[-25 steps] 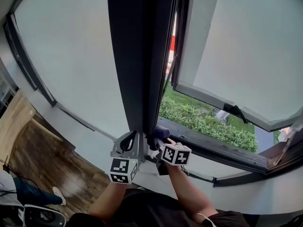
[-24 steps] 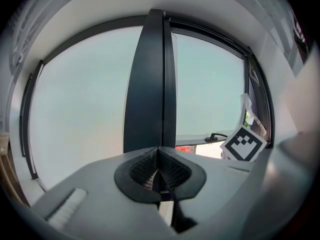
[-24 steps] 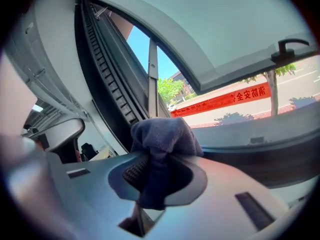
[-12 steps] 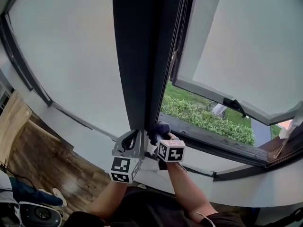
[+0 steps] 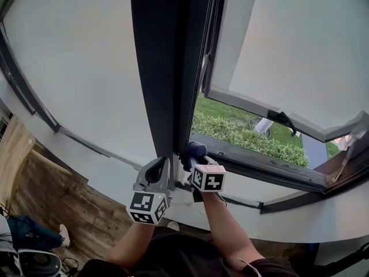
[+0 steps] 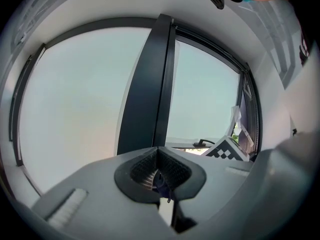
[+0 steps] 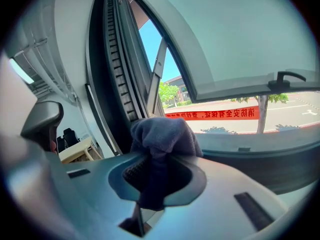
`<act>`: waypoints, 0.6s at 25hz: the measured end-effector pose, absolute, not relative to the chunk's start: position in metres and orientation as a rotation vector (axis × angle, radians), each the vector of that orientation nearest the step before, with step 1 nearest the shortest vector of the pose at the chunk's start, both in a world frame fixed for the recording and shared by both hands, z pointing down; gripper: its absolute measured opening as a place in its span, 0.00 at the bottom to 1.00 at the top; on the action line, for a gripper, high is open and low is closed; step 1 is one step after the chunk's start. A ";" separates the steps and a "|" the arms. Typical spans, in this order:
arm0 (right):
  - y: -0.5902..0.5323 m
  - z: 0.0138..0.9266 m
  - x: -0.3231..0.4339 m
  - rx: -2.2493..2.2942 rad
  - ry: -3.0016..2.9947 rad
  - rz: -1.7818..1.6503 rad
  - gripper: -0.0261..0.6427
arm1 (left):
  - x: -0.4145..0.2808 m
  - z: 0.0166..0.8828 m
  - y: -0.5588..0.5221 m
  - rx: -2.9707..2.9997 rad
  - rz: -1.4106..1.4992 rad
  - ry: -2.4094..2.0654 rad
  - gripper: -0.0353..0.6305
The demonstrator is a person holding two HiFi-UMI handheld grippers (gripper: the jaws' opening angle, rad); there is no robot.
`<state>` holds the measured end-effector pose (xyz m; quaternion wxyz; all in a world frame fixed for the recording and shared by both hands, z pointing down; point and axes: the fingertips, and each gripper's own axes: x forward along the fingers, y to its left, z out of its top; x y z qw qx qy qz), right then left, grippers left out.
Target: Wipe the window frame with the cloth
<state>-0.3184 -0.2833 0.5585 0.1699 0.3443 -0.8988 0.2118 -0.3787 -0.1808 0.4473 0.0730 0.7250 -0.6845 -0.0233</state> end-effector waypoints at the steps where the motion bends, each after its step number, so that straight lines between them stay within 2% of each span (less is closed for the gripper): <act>1: -0.284 0.559 -0.314 0.986 -2.549 0.603 0.13 | -0.376 0.446 -0.180 2.182 -0.073 -2.053 0.06; 15: -0.287 0.559 -0.261 1.052 -2.529 0.548 0.13 | -0.342 0.453 -0.194 2.240 -0.011 -1.974 0.06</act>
